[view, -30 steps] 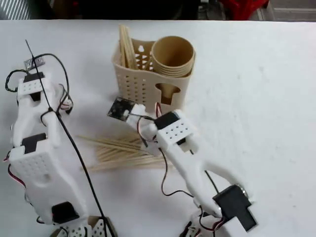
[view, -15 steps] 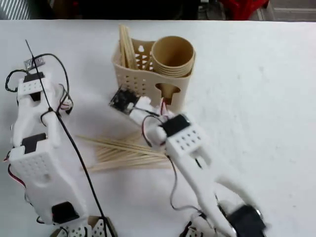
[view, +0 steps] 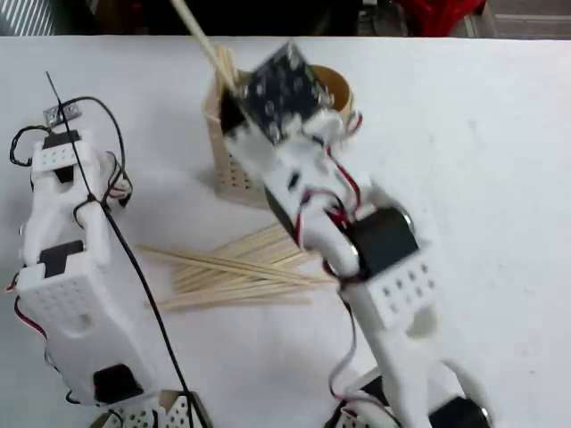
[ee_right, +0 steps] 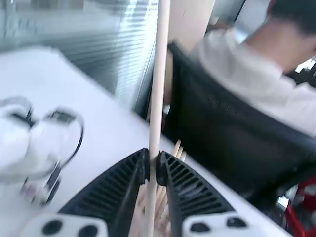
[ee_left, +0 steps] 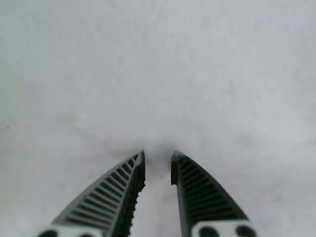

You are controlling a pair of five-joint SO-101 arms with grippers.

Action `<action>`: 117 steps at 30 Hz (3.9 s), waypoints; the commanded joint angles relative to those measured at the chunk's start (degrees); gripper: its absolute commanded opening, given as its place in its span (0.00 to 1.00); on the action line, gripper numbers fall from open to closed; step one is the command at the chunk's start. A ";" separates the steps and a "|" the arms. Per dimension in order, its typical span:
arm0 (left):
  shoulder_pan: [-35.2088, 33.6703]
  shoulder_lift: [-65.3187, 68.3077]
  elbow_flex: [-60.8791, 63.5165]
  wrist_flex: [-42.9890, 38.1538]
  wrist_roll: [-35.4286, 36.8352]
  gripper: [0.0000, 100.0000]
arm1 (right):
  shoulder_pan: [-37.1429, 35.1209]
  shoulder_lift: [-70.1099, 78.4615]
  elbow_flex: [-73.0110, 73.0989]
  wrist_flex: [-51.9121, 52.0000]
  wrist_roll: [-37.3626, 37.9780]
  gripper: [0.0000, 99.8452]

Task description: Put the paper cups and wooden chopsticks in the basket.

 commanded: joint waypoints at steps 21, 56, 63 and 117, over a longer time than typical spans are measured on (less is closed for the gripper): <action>-0.57 -3.56 -0.09 -0.88 0.88 0.11 | 6.20 17.71 17.23 -43.65 -4.84 0.02; -0.66 -3.47 -0.09 -0.88 0.53 0.11 | -9.71 9.71 37.54 7.34 14.51 0.14; -0.66 -3.47 -0.09 -1.05 0.53 0.11 | -9.89 23.96 37.45 -2.07 14.77 0.14; -0.57 -3.47 -0.09 -0.70 0.53 0.11 | -5.49 25.63 38.68 -7.43 14.86 0.11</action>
